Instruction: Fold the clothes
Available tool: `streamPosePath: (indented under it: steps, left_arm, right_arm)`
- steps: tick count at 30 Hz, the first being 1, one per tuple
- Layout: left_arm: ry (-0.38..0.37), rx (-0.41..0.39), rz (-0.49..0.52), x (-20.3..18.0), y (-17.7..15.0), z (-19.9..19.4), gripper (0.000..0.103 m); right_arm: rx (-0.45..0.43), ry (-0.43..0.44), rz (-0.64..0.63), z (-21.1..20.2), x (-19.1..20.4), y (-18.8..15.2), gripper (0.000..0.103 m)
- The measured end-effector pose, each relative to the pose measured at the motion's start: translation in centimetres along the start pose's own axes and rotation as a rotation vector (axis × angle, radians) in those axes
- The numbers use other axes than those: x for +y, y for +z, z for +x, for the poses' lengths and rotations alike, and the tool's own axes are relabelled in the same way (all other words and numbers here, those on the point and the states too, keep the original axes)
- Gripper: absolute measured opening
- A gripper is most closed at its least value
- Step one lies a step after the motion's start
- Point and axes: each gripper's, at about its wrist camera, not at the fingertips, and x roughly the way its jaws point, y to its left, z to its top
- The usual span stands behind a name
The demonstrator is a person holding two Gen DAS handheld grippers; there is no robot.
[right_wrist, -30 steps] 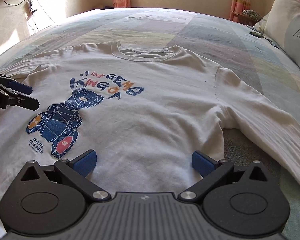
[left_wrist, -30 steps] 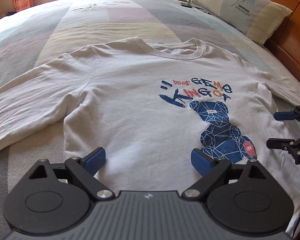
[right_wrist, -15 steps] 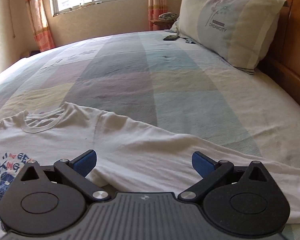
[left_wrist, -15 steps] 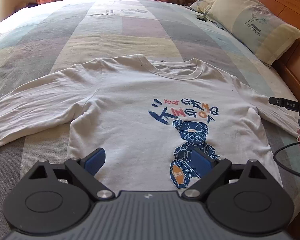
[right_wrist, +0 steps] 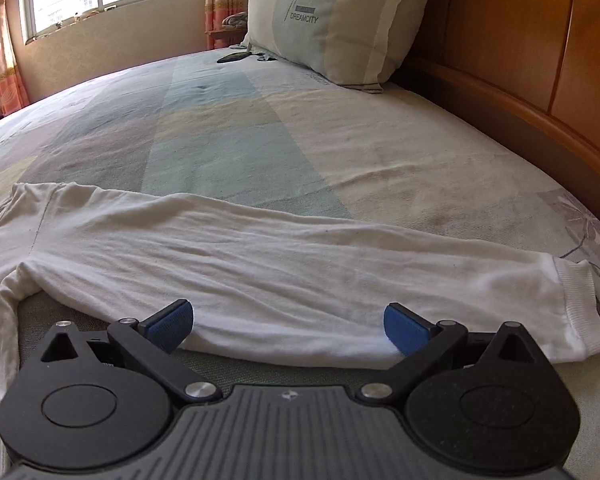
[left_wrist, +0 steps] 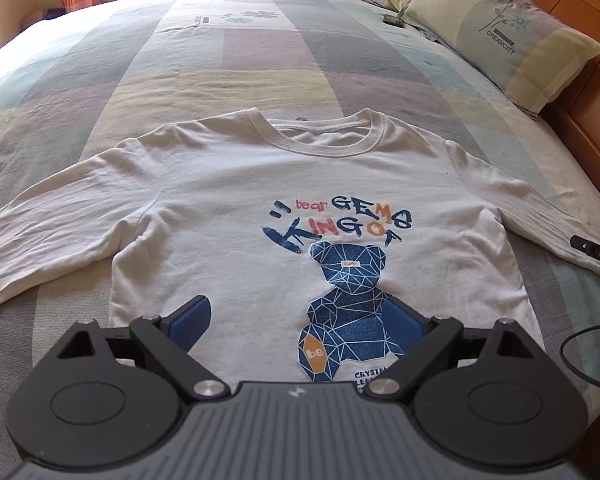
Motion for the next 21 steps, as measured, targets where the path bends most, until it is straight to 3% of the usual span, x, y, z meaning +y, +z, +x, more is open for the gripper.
streamPosePath:
  steps: [3, 6, 11, 17, 21]
  left_arm:
    - [-0.02, -0.007, 0.056, -1.5, 1.0, 0.0, 0.093]
    - [-0.025, 0.006, 0.078, -2.2, 1.3, 0.5, 0.093]
    - [-0.028, 0.049, 0.065, -2.6, 1.0, 1.8, 0.093]
    - [-0.037, 0.075, 0.092, -3.7, 1.2, 2.7, 0.093]
    - [0.009, 0.072, 0.093, -3.8, 1.0, 2.5, 0.093]
  right_arm:
    - [-0.037, -0.068, 0.071, 0.1, -2.6, 0.9, 0.103]
    - [-0.006, -0.129, 0.133, 1.1, -5.9, 0.0, 0.103]
    - [-0.023, -0.196, 0.137, -1.1, -9.0, -2.1, 0.103]
    - [-0.1, -0.116, 0.274, -1.9, -10.6, 0.0, 0.103]
    - [-0.064, -0.136, 0.271, -0.1, -11.7, 0.2, 0.103]
